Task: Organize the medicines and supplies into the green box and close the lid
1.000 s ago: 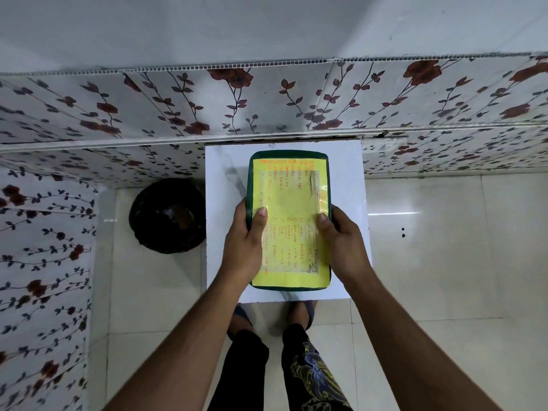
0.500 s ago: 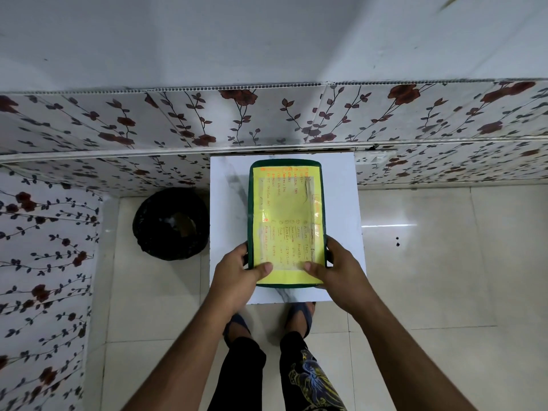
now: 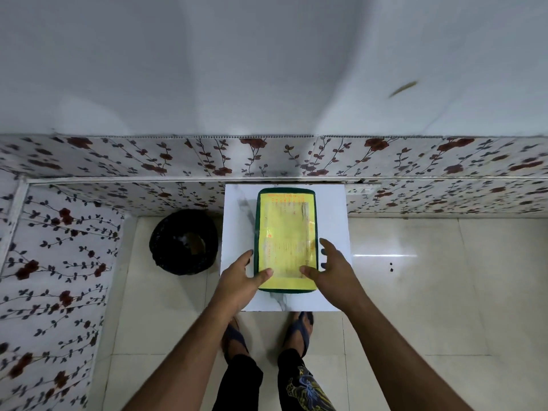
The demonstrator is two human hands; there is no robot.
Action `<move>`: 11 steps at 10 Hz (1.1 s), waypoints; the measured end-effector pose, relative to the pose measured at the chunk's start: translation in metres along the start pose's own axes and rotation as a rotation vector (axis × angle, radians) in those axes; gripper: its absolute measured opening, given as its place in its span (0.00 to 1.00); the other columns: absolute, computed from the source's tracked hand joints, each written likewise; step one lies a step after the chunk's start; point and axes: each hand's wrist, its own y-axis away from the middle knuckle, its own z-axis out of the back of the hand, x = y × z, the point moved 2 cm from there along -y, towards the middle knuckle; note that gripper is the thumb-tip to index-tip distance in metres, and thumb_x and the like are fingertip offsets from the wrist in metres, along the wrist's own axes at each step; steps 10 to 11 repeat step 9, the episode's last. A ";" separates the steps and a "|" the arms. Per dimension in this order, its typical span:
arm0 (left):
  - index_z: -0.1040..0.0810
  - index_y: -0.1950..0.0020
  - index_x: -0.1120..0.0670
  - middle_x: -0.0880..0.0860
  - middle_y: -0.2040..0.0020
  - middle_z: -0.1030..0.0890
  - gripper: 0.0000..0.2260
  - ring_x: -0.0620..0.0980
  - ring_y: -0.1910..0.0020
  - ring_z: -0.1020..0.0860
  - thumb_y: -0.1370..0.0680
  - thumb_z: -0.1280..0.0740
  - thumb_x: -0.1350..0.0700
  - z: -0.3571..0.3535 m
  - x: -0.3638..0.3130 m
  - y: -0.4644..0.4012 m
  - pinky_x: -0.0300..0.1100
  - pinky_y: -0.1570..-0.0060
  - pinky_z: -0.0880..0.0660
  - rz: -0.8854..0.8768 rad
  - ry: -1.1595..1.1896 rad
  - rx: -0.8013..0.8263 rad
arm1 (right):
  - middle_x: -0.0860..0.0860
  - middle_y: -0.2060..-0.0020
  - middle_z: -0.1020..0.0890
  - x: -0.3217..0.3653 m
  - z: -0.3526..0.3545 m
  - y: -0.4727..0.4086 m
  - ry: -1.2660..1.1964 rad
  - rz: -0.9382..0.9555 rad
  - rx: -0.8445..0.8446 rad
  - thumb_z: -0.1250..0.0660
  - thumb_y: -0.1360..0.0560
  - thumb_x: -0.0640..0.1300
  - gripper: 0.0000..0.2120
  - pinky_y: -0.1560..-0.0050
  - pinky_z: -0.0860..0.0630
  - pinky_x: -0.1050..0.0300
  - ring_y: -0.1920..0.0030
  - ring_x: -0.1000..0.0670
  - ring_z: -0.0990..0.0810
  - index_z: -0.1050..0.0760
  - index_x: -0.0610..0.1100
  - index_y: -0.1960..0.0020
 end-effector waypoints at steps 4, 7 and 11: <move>0.28 0.31 0.47 0.50 0.30 0.27 0.21 0.51 0.33 0.28 0.22 0.35 0.45 0.182 -0.271 0.181 0.49 0.35 0.30 -0.782 -0.285 -0.504 | 0.52 0.32 0.26 0.279 0.151 0.180 0.428 0.832 -0.567 0.38 0.21 0.52 0.22 0.40 0.29 0.57 0.35 0.49 0.25 0.31 0.48 0.29; 0.31 0.29 0.48 0.50 0.30 0.27 0.23 0.51 0.31 0.30 0.23 0.36 0.43 0.295 -0.404 0.392 0.46 0.35 0.34 -1.222 -0.362 -0.880 | 0.49 0.32 0.26 0.434 0.225 0.366 0.550 1.213 -1.057 0.42 0.23 0.54 0.25 0.36 0.29 0.47 0.31 0.46 0.29 0.32 0.46 0.28; 0.37 0.26 0.49 0.54 0.28 0.29 0.28 0.55 0.30 0.30 0.23 0.36 0.41 0.320 -0.439 0.489 0.53 0.34 0.33 -1.314 -0.442 -1.087 | 0.47 0.27 0.32 0.469 0.264 0.451 0.593 1.287 -1.261 0.44 0.22 0.57 0.28 0.32 0.36 0.45 0.26 0.43 0.36 0.36 0.46 0.26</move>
